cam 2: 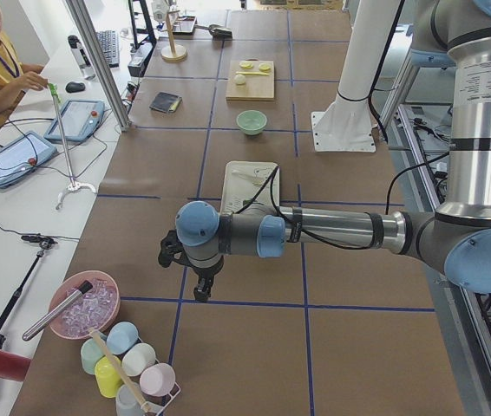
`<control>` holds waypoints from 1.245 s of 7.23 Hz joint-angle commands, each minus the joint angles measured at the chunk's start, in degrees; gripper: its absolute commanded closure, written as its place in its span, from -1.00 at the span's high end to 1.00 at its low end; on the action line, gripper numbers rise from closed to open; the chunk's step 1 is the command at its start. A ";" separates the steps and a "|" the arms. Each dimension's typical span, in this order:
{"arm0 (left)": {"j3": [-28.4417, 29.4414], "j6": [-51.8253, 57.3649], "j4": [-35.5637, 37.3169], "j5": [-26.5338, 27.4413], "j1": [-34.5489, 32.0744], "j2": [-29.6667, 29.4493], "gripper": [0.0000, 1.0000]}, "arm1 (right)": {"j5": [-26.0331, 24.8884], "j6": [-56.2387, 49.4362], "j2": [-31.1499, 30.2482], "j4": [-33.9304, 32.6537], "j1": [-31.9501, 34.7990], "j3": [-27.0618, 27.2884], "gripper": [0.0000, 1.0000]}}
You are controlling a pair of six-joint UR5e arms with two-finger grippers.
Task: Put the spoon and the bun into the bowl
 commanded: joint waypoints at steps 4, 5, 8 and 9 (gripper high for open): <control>-0.61 0.45 -2.46 4.56 0.84 -0.51 1.00 | 0.18 0.00 0.35 0.42 -2.15 -0.13 1.00; -0.88 0.36 -2.55 4.67 1.19 -0.43 1.00 | 1.14 0.00 2.01 -0.10 -2.76 -0.12 1.00; -1.14 0.19 -7.95 1.89 6.51 -0.43 1.00 | 1.41 -0.09 2.47 -0.28 -4.70 -0.03 1.00; -0.88 -4.17 -11.74 -3.62 9.51 -0.34 1.00 | 1.41 -0.09 2.47 -0.28 -5.66 0.05 1.00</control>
